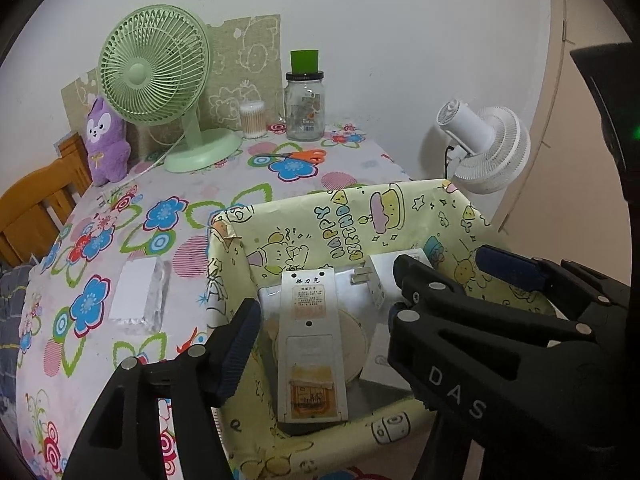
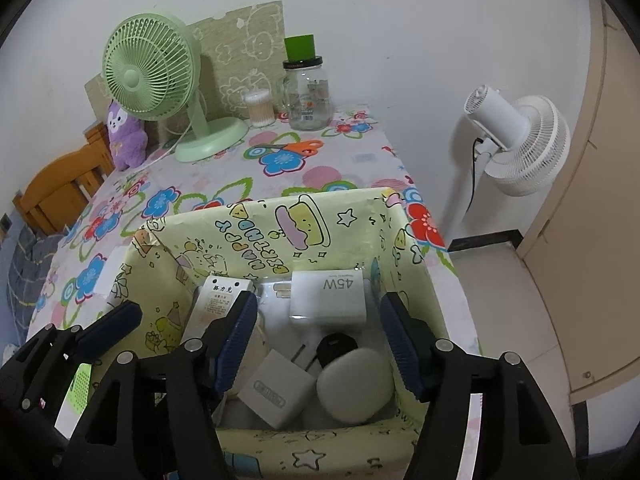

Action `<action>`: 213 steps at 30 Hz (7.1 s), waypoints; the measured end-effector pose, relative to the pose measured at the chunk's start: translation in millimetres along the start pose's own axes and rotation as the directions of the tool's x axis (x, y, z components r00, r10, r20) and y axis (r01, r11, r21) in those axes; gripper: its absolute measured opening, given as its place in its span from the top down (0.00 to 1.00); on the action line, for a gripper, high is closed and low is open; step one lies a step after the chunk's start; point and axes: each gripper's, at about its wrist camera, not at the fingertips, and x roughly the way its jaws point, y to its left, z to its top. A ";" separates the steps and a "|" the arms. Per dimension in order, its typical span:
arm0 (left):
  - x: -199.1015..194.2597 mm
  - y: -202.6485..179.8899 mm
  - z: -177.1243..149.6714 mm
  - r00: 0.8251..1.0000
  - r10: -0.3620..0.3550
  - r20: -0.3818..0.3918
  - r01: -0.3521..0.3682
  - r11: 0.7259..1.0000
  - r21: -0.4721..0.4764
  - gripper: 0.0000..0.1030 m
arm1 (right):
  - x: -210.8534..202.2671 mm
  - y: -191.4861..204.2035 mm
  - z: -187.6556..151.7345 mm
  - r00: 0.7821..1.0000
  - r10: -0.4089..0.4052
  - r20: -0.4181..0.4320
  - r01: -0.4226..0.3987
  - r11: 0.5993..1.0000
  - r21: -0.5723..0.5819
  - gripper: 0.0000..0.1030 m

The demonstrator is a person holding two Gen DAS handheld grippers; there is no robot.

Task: Organize rigid objects
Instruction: 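Lower the battery pack and puck into the box and open both grippers, then withdraw both grippers from the paper box, then move both grippers toward the green speaker and white plastic case, then grasp the green panda speaker with the left gripper while the right grasps the white case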

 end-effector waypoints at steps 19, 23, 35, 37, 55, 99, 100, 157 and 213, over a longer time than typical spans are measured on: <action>-44.6 24.2 -6.2 0.998 0.004 0.057 -0.006 1.000 0.028 0.20 | -40.2 20.1 -10.2 0.998 -0.026 0.064 0.023 0.999 0.044 0.19; -53.7 31.6 -8.0 0.998 0.006 0.065 -0.007 1.000 0.029 0.19 | -48.5 29.2 -11.3 0.997 -0.025 0.077 0.021 0.999 0.045 0.19; -82.4 55.7 -16.2 0.996 0.022 0.092 -0.024 0.999 0.029 0.14 | -73.7 58.4 -18.6 0.993 -0.023 0.114 0.019 0.999 0.038 0.15; -86.6 59.3 -17.7 0.995 0.023 0.096 -0.026 0.999 0.030 0.13 | -76.4 62.0 -20.3 0.993 -0.024 0.117 0.020 0.999 0.036 0.14; -108.4 99.5 -32.8 0.993 0.039 0.113 -0.040 0.999 0.000 0.05 | -93.3 106.2 -32.2 0.990 -0.017 0.137 0.016 1.000 0.007 0.13; -76.0 183.8 -87.7 0.998 0.041 0.045 -0.038 0.997 -0.066 0.00 | -54.9 184.6 -68.4 0.988 0.004 0.157 0.007 0.998 -0.068 0.08; -73.2 184.4 -89.3 0.998 0.040 0.039 -0.038 0.997 -0.066 0.00 | -53.0 184.4 -70.4 0.988 0.003 0.154 0.008 0.997 -0.071 0.08; -7.7 189.5 -116.8 0.991 0.091 -0.096 -0.100 0.991 -0.094 0.08 | 22.8 201.8 -99.2 0.999 0.030 -0.045 -0.035 0.993 -0.111 0.39; 69.6 270.4 -36.3 0.978 0.156 -0.140 -0.169 0.982 -0.087 0.08 | 134.4 253.9 -3.7 0.993 0.005 -0.120 -0.014 0.997 -0.078 0.22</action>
